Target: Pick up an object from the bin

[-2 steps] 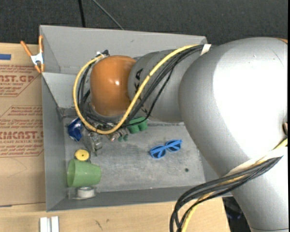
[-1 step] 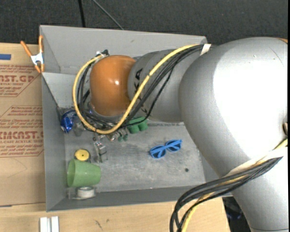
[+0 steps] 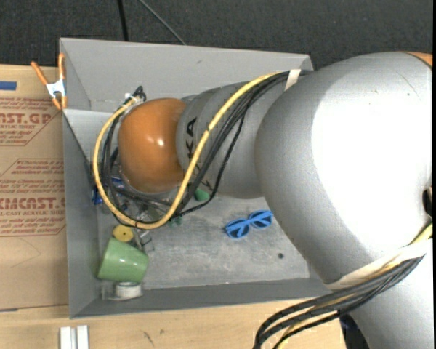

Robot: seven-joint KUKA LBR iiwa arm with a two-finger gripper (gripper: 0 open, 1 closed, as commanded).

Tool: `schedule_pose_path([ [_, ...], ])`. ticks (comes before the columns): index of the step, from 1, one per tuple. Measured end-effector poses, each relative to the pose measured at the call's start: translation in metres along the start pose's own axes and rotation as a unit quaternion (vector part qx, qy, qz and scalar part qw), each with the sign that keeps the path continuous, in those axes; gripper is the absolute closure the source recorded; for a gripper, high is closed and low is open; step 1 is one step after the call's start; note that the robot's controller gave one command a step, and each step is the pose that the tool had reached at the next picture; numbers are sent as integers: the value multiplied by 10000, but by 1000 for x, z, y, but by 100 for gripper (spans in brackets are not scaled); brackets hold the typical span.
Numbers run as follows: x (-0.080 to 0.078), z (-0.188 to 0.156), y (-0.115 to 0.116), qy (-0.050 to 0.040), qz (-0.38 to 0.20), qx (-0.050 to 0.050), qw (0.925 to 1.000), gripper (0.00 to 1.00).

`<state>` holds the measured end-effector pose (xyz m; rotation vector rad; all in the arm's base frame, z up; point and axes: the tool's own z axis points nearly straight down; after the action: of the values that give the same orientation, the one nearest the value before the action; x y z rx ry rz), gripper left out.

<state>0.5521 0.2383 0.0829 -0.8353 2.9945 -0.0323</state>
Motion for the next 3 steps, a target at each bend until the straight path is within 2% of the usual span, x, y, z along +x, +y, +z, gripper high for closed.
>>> schedule_pose_path([
  [1, 6, 8, 11, 100, 54, -124, 9999, 100],
  [2, 6, 8, 13, 101, 49, -135, 9998, 0],
  [3, 48, -16, 39, 86, -568, -143, 9982, 0],
])
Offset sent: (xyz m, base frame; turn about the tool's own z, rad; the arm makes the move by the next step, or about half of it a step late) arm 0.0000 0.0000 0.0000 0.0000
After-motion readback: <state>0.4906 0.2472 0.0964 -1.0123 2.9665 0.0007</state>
